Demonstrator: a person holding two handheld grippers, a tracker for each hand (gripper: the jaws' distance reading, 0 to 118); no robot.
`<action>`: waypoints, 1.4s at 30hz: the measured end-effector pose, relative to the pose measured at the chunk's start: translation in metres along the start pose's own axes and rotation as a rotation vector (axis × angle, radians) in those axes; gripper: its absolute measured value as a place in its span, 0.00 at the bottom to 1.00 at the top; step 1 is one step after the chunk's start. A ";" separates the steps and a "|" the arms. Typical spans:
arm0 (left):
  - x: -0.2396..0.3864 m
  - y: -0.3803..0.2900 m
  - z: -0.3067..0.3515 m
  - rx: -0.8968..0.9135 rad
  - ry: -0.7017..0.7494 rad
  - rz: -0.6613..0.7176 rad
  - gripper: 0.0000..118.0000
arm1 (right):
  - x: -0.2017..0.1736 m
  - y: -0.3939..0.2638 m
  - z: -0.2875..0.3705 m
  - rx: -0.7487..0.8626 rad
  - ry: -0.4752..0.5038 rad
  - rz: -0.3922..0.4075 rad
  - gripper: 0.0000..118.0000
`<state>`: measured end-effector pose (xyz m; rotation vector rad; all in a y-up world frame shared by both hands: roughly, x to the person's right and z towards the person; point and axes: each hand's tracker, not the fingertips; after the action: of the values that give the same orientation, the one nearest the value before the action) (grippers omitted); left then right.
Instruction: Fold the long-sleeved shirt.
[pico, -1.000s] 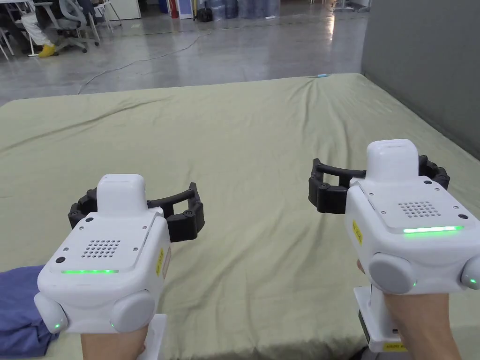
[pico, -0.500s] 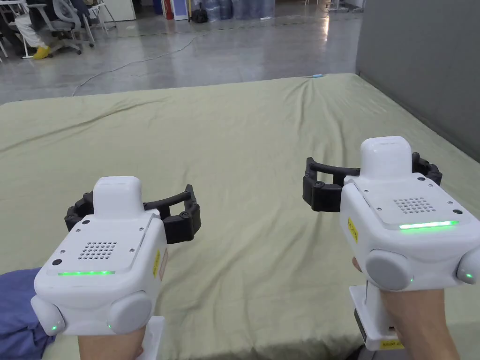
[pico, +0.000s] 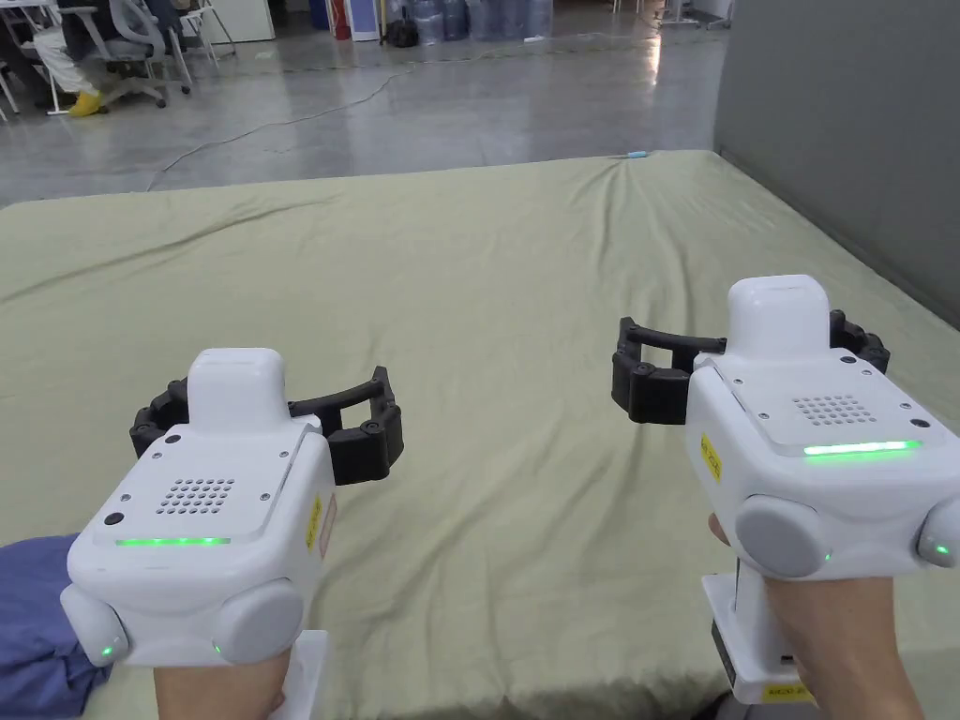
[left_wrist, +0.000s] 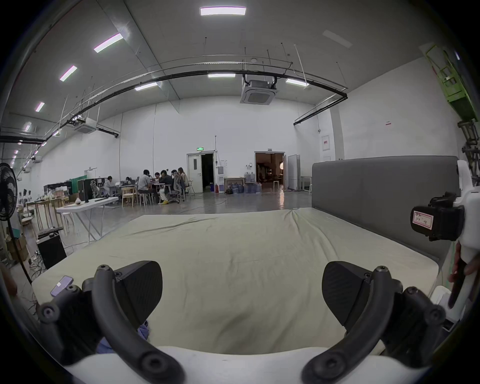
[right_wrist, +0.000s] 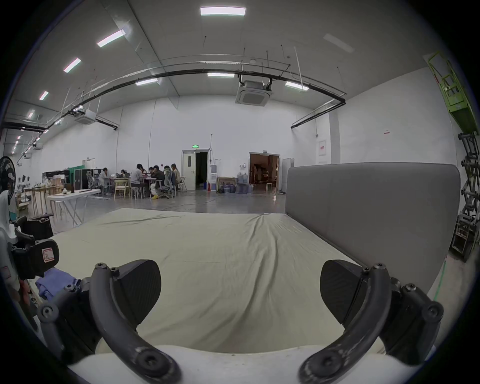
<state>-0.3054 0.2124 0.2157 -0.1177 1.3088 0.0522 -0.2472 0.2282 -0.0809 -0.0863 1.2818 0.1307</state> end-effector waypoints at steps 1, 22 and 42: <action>0.000 0.000 0.000 0.000 -0.001 0.001 1.00 | 0.000 0.000 0.000 0.000 0.002 0.001 1.00; -0.001 -0.002 0.002 -0.008 -0.004 0.004 1.00 | -0.018 -0.003 -0.002 -0.073 0.026 -0.024 1.00; -0.002 -0.003 0.006 -0.006 0.001 -0.007 1.00 | -0.008 0.008 0.006 -0.098 -0.024 -0.082 1.00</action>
<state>-0.2993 0.2098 0.2191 -0.1273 1.3096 0.0506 -0.2449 0.2369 -0.0712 -0.2204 1.2455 0.1243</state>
